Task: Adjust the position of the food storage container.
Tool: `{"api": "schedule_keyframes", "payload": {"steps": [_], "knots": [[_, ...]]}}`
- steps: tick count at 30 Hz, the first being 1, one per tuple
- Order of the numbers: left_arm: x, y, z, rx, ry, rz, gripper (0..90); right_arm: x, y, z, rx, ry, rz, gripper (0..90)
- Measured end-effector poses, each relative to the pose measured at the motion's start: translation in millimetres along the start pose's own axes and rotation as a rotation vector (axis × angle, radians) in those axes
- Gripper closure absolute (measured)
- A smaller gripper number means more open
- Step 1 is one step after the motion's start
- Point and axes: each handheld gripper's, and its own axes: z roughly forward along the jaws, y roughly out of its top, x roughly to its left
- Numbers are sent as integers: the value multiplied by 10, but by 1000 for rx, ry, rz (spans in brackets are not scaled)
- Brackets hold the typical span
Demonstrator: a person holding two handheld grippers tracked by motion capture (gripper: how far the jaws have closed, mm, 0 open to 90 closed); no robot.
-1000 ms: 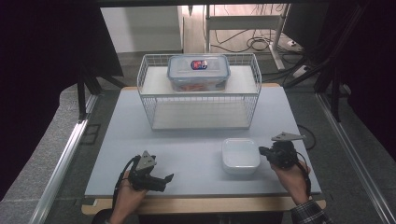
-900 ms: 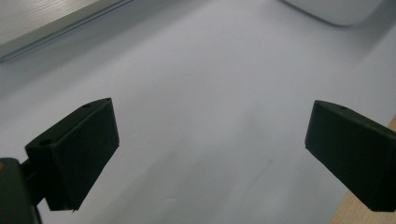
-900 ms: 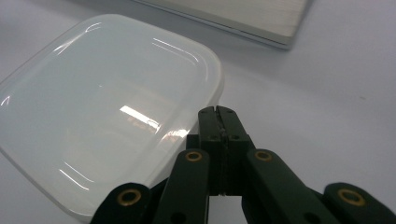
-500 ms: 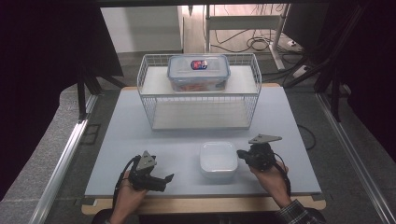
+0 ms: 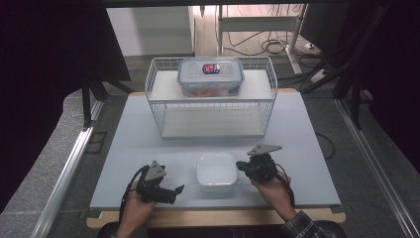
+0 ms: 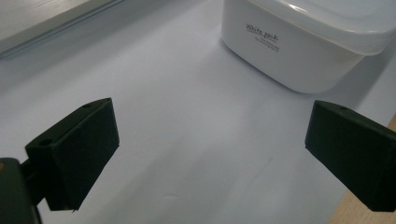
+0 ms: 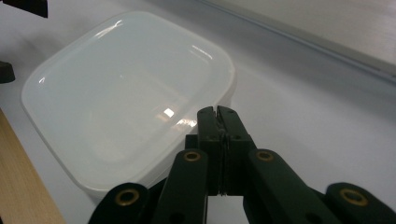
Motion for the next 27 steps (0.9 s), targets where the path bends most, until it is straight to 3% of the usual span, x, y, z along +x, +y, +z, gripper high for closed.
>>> {"api": "schedule_keyframes", "payload": {"steps": [5, 11, 17, 22, 27], "knots": [[11, 13, -11, 1, -23, -42, 36, -62, 8, -135, -26, -21, -46, 745], [1, 9, -4, 6, -24, -33, 36, -155, -76, -200, -33, -8, -58, 495], [-1, -10, 8, 2, -15, -4, 34, -193, -156, -256, -48, 2, -78, 301], [0, -19, 16, 0, -8, 5, 25, -196, -189, -259, -79, 30, -111, 153], [-4, -24, 27, 1, -16, 4, 22, -195, -248, -217, -51, 40, -132, 79]]}}
